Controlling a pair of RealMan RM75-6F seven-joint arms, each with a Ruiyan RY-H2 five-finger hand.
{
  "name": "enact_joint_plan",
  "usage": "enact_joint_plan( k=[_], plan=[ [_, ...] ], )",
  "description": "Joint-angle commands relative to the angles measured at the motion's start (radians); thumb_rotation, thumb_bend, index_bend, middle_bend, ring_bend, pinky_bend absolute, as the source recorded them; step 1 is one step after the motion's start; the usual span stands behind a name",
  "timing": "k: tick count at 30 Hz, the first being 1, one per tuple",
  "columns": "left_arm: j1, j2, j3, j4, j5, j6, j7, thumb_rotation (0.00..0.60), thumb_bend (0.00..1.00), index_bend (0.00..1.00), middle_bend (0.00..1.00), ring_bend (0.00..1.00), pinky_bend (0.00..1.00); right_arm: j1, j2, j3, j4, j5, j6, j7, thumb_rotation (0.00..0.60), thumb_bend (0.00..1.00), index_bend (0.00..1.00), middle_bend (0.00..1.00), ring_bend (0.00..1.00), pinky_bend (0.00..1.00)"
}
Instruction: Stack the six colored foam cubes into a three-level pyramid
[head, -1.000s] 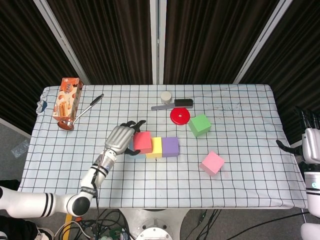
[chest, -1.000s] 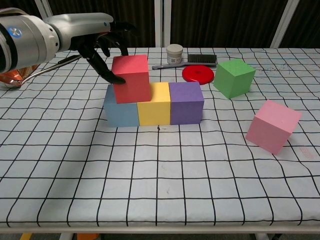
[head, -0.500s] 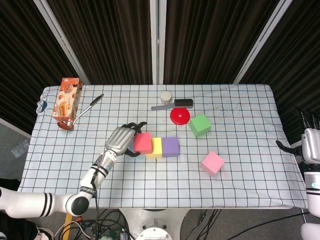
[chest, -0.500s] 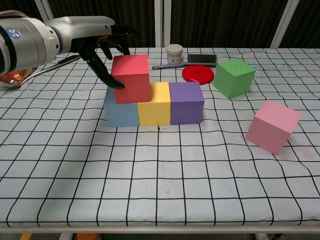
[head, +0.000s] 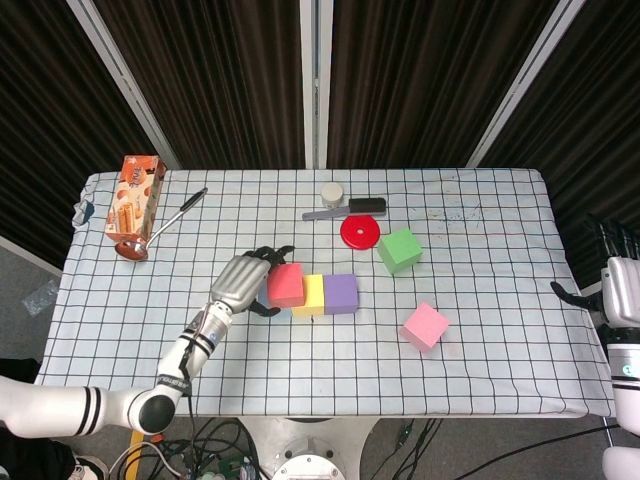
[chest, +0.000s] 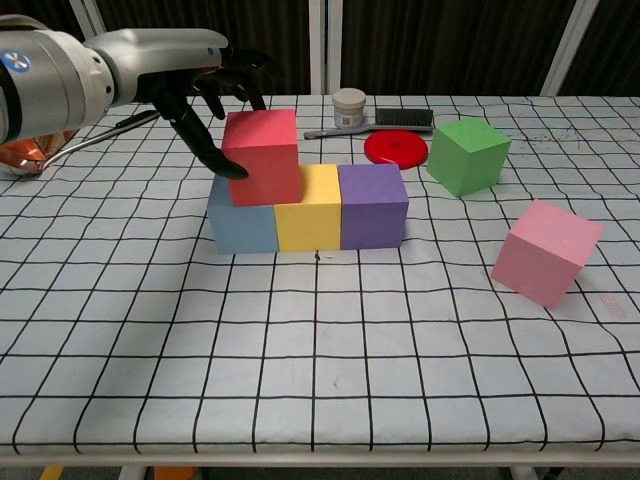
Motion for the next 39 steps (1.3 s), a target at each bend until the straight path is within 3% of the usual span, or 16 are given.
enact_joint_plan(
  k=[1,6,11,16,21,30,39],
  plan=[
    [0.004,0.005,0.002,-0.009,0.003,0.008,-0.001,0.6,0.11,0.09,0.21,0.13,0.24,0.001,0.003,-0.004,-0.006,-0.005,-0.002,-0.004,0.6,0.09,0.0,0.14,0.0,0.0],
    [0.022,0.03,0.009,-0.036,0.015,0.037,0.001,0.6,0.11,0.09,0.19,0.12,0.24,0.004,0.011,-0.011,-0.015,-0.012,-0.01,-0.022,0.6,0.09,0.0,0.14,0.0,0.0],
    [0.087,0.117,0.038,-0.092,0.037,0.1,-0.013,0.6,0.11,0.08,0.16,0.08,0.22,0.032,0.034,-0.015,-0.021,-0.037,-0.04,-0.062,0.6,0.09,0.0,0.14,0.0,0.0],
    [0.191,0.218,0.089,-0.111,0.109,0.163,-0.08,0.6,0.11,0.09,0.13,0.04,0.2,0.088,0.064,-0.036,-0.037,-0.077,-0.122,-0.139,0.6,0.1,0.0,0.14,0.0,0.0],
    [0.288,0.258,0.143,-0.063,0.211,0.243,-0.126,0.6,0.11,0.08,0.11,0.03,0.17,0.18,0.059,-0.061,0.008,-0.143,-0.236,-0.214,0.6,0.1,0.0,0.13,0.0,0.0],
    [0.414,0.253,0.164,0.046,0.287,0.318,-0.247,0.6,0.11,0.08,0.11,0.03,0.17,0.406,-0.044,-0.072,0.162,-0.179,-0.503,-0.324,0.6,0.1,0.0,0.12,0.0,0.0],
    [0.498,0.238,0.161,0.151,0.367,0.352,-0.365,0.6,0.11,0.09,0.11,0.03,0.17,0.571,-0.254,-0.071,0.344,-0.132,-0.676,-0.337,0.6,0.11,0.0,0.11,0.0,0.0]
  ],
)
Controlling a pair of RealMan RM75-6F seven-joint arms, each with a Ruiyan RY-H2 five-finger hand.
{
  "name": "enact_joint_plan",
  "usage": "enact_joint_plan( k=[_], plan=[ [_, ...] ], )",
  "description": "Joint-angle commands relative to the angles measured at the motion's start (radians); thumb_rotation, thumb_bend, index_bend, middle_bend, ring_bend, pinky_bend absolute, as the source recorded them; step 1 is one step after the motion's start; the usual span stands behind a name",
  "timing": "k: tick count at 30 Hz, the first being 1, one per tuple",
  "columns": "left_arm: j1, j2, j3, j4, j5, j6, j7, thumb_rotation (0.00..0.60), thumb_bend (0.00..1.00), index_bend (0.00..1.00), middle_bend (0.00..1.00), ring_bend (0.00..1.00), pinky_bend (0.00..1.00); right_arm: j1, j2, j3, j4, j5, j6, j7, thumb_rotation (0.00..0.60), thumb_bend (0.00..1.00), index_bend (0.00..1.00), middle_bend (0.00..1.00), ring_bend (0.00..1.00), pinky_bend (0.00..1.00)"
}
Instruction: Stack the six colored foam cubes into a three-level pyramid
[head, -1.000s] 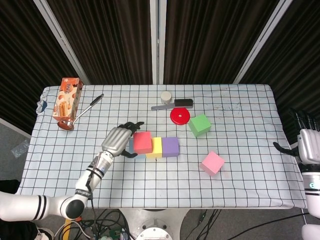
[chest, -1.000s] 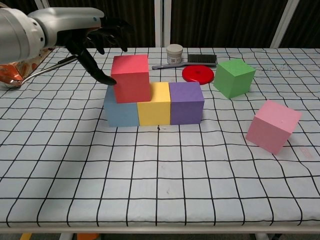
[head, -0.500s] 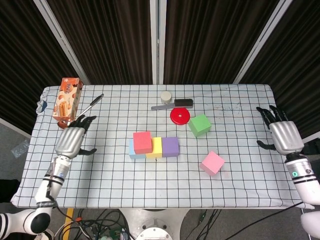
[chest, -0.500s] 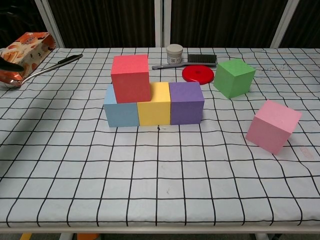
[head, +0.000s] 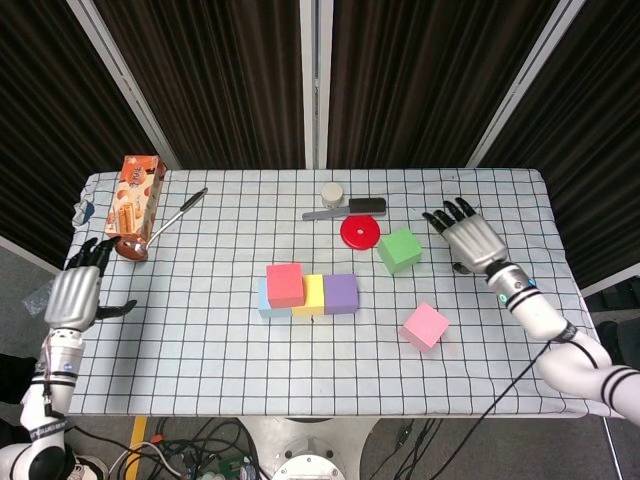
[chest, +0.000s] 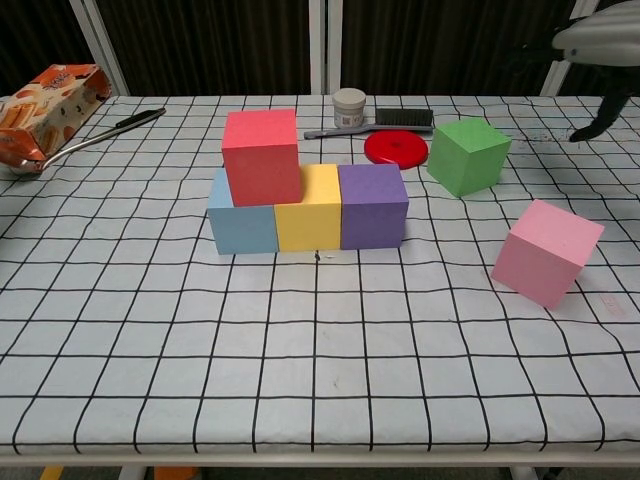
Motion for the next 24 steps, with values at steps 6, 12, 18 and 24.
enact_joint_plan(
  k=[6,12,18,24],
  plan=[
    [0.066,-0.048,0.015,0.175,0.121,0.024,-0.142,0.6,0.11,0.09,0.11,0.03,0.17,0.102,-0.149,-0.013,0.144,0.0,-0.078,0.053,0.6,0.11,0.0,0.1,0.0,0.0],
    [0.079,-0.056,-0.002,0.22,0.137,-0.002,-0.177,0.6,0.1,0.09,0.11,0.03,0.17,0.137,-0.18,-0.031,0.191,0.002,-0.11,0.072,0.6,0.12,0.0,0.17,0.0,0.0],
    [0.084,-0.073,-0.016,0.245,0.143,-0.037,-0.187,0.6,0.1,0.09,0.11,0.03,0.17,0.146,-0.186,-0.051,0.202,-0.018,-0.091,0.116,0.6,0.14,0.0,0.27,0.0,0.0],
    [0.096,-0.08,-0.028,0.251,0.152,-0.045,-0.202,0.6,0.1,0.09,0.11,0.03,0.17,0.123,-0.139,-0.048,0.153,-0.058,0.038,0.138,0.6,0.17,0.0,0.44,0.03,0.0]
  ],
)
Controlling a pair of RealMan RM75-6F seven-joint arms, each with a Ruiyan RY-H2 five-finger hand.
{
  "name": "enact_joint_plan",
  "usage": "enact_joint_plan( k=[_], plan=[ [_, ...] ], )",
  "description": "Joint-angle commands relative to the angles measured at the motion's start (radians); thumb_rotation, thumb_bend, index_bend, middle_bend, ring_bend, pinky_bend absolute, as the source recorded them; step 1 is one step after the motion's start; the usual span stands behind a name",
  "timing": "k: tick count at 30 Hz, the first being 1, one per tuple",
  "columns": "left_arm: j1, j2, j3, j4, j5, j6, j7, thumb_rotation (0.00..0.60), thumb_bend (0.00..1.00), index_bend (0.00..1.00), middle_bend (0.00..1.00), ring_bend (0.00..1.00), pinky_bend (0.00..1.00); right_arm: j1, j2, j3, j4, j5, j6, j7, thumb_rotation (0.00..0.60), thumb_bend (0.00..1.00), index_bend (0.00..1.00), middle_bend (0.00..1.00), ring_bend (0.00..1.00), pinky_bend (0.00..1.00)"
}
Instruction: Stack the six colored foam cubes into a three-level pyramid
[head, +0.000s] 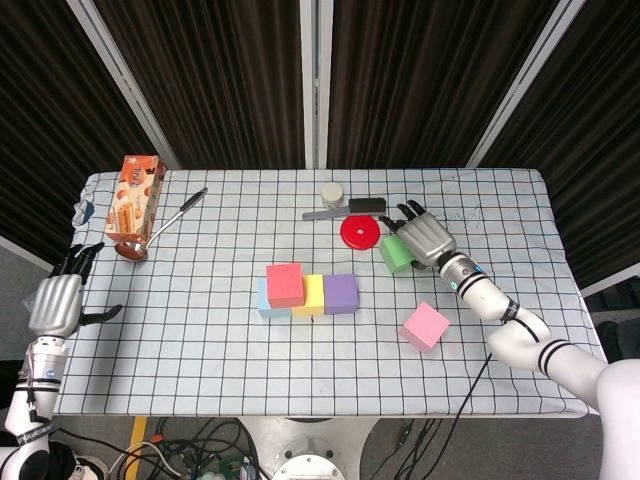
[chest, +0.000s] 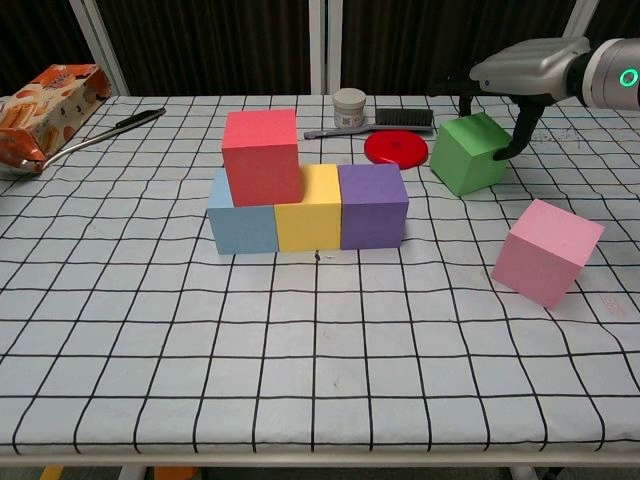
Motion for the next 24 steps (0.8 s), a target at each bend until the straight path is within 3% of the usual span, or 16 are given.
enact_joint_plan(
  k=[1,7,11,15,18,24],
  plan=[
    [0.005,-0.004,-0.005,0.003,0.006,-0.005,-0.009,0.6,0.1,0.09,0.11,0.03,0.17,-0.02,0.054,0.005,-0.067,-0.023,0.084,0.011,0.6,0.17,0.0,0.46,0.04,0.0],
    [0.015,-0.01,-0.012,0.013,0.024,-0.012,-0.036,0.6,0.1,0.09,0.11,0.03,0.17,-0.034,0.207,0.053,-0.32,0.034,0.122,-0.07,0.6,0.17,0.0,0.5,0.07,0.0],
    [0.027,-0.007,-0.015,0.016,0.033,-0.012,-0.059,0.6,0.1,0.09,0.11,0.03,0.17,-0.043,0.293,0.108,-0.531,0.174,0.139,-0.219,0.6,0.17,0.0,0.52,0.09,0.0],
    [0.04,-0.006,-0.017,0.027,0.048,-0.007,-0.096,0.6,0.1,0.09,0.11,0.03,0.17,-0.022,0.344,0.142,-0.732,0.427,0.161,-0.422,0.6,0.17,0.0,0.54,0.1,0.0],
    [0.049,-0.009,-0.021,0.044,0.06,0.001,-0.123,0.6,0.1,0.09,0.11,0.03,0.17,0.037,0.359,0.139,-0.833,0.644,0.179,-0.563,0.6,0.17,0.0,0.55,0.1,0.0],
    [0.061,-0.01,-0.022,0.062,0.081,0.001,-0.168,0.6,0.1,0.09,0.11,0.03,0.17,0.194,0.314,0.108,-0.933,0.953,0.284,-0.796,0.6,0.17,0.0,0.55,0.1,0.0]
  ],
)
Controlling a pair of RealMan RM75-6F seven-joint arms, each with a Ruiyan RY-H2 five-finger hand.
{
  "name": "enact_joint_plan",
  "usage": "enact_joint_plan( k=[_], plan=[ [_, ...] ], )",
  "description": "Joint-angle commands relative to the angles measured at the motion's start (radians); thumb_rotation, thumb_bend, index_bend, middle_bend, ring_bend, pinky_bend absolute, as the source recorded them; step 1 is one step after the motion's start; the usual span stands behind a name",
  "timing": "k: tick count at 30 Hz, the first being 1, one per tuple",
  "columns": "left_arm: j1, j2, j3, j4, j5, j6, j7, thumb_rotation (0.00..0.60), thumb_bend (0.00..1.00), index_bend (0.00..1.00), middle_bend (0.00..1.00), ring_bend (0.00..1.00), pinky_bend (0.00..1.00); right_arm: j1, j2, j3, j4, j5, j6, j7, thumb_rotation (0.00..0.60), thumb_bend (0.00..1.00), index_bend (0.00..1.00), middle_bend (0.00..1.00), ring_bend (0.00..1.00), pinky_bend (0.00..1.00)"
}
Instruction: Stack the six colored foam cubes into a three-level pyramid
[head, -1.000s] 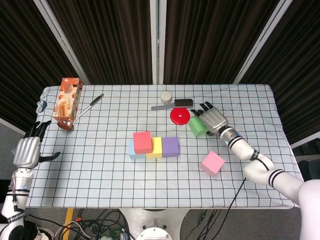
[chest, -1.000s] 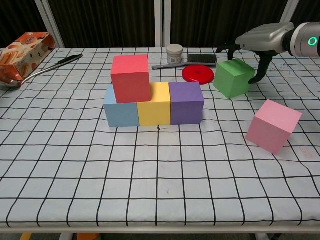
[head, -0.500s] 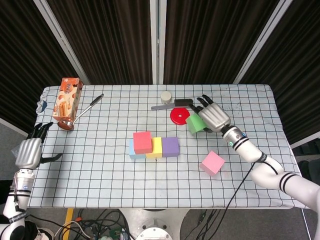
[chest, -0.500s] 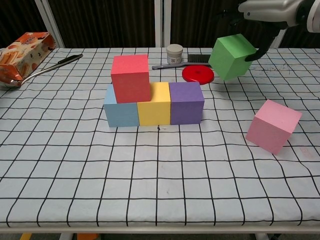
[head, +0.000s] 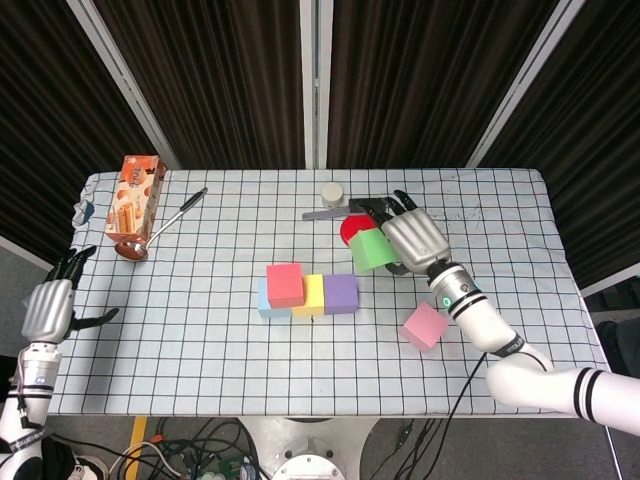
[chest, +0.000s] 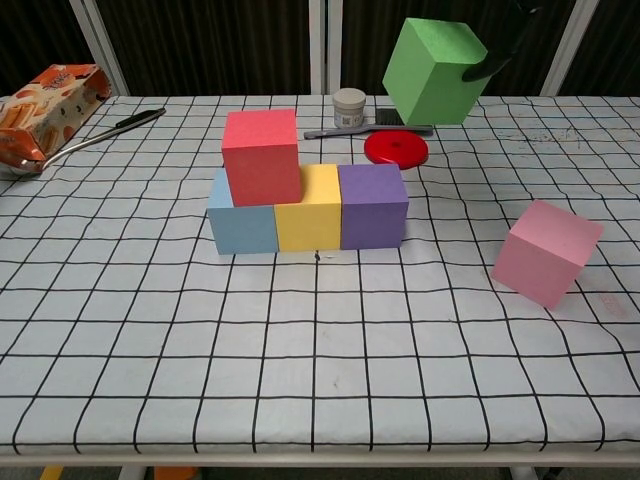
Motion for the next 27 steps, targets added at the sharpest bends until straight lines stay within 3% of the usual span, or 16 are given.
enact_joint_plan(
  k=[1,12,27],
  plan=[
    [0.008,0.004,0.001,0.006,0.012,0.001,-0.014,0.6,0.1,0.09,0.11,0.03,0.17,0.168,-0.019,-0.009,-0.156,0.307,0.114,-0.263,0.6,0.17,0.0,0.55,0.1,0.0],
    [0.033,0.014,-0.005,0.009,0.013,0.001,-0.044,0.6,0.1,0.09,0.11,0.03,0.17,0.338,-0.118,-0.043,-0.153,0.519,0.171,-0.397,0.6,0.17,0.0,0.55,0.1,0.0],
    [0.032,0.027,-0.013,0.019,0.026,-0.038,-0.1,0.6,0.1,0.09,0.11,0.03,0.17,0.427,-0.225,-0.053,-0.129,0.653,0.3,-0.443,0.6,0.17,0.0,0.57,0.12,0.0]
  ],
)
